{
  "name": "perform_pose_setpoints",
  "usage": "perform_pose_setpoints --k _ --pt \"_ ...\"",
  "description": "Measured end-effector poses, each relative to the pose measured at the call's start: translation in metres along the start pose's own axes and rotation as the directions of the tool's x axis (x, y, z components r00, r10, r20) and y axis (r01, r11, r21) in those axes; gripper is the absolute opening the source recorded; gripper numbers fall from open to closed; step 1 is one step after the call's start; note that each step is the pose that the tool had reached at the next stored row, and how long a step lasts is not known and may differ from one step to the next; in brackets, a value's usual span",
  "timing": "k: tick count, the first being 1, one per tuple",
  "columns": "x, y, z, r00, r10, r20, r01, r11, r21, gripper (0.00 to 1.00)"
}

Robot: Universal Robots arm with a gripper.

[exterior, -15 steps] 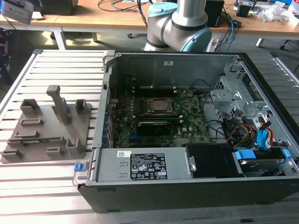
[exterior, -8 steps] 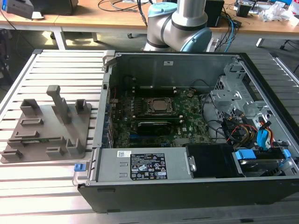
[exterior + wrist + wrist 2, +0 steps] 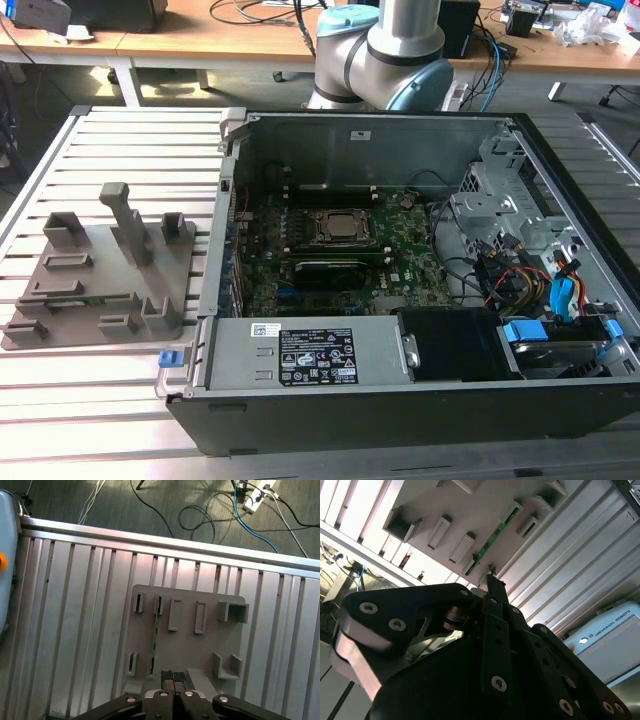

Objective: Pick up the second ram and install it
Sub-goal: 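Pick up the second ram and move it above second insertion slot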

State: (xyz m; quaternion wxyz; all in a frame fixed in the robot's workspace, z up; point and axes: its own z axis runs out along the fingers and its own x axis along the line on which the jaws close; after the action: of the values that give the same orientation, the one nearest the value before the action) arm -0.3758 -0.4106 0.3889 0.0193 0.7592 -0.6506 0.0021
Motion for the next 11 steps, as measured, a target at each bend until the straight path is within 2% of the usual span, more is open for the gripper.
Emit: perform_pose_setpoints --k 2,3,4,6,7,8,11 --pt "0.0000 0.0000 0.0000 1.0000 0.000 0.0009 0.000 1.0000 0.0002 0.11" --pt "0.0000 0.0000 0.0000 1.0000 0.000 0.0012 0.000 1.0000 0.0002 0.17" --pt "0.0000 0.0000 0.0000 1.0000 0.000 0.0014 0.000 1.0000 0.0003 0.17" --pt "0.0001 0.0000 0.0001 1.0000 0.000 0.0023 0.000 1.0000 0.0004 0.30" --pt "0.0001 0.0004 0.0003 1.0000 0.003 0.0093 -0.003 1.0000 0.0014 0.30" --pt "-0.0001 0.0005 0.0010 0.9996 0.020 0.0198 -0.020 0.9998 0.0023 0.30" --pt "-0.0002 0.0004 0.0050 0.9941 0.106 0.0224 -0.106 0.9944 -0.0002 0.30"
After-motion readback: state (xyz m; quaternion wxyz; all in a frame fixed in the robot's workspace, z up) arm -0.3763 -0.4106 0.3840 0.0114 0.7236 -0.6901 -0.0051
